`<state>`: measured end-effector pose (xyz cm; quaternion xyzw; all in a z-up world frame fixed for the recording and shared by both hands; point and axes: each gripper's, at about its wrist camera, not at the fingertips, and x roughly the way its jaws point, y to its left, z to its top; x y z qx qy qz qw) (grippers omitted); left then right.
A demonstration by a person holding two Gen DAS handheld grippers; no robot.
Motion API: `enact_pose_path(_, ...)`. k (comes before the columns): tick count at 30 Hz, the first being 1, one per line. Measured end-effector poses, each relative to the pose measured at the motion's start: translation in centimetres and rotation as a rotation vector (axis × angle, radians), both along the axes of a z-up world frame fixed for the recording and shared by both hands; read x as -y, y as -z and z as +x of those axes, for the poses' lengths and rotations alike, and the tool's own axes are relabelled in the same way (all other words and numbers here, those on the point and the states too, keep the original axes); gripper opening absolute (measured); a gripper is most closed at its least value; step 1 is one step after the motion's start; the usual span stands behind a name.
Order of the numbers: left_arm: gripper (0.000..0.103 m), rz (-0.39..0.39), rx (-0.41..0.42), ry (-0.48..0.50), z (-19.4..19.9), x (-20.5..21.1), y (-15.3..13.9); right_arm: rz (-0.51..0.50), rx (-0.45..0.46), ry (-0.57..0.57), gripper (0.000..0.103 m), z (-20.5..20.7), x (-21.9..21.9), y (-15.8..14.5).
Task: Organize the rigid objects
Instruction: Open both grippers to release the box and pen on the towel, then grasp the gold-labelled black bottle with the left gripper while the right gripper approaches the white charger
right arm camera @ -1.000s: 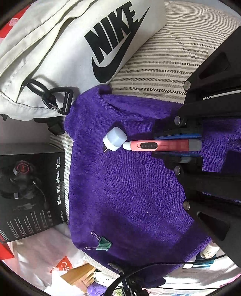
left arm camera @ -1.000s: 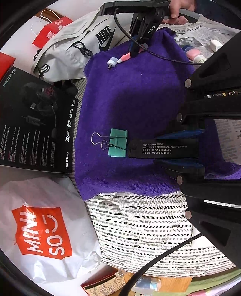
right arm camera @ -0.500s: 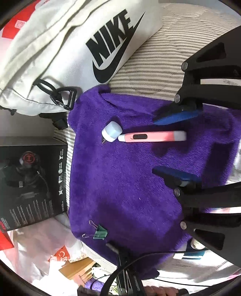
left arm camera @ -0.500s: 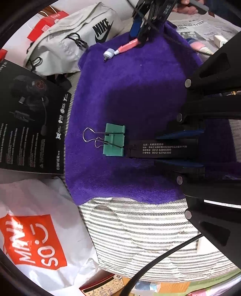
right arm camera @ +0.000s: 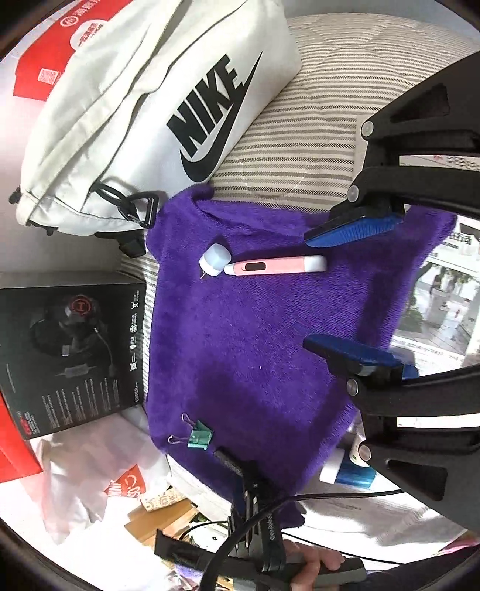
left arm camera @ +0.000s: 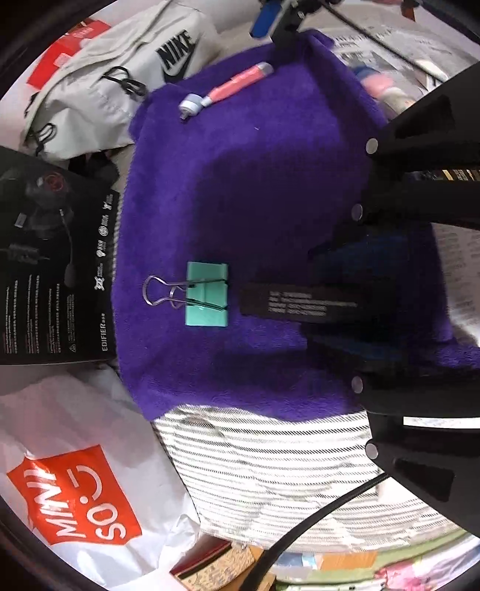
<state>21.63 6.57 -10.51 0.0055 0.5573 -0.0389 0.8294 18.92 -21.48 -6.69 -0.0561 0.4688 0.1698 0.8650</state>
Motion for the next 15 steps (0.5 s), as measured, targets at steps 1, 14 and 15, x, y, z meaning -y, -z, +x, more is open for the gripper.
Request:
enact_pose_path(1, 0.038, 0.001, -0.007, -0.005, -0.3, 0.0, -0.1, 0.002, 0.003, 0.001, 0.049, -0.2, 0.0, -0.1)
enact_pose_path(14, 0.039, -0.031, 0.058, 0.044, -7.6, 2.6, -4.0, 0.04, 0.018, 0.014, 0.05, -5.1, 1.5, -1.6)
enact_pose_path(15, 0.039, -0.033, 0.054, 0.042, -8.2, 2.8, -3.7, 0.044, 0.017, 0.015, 0.05, -5.4, 1.6, -1.6)
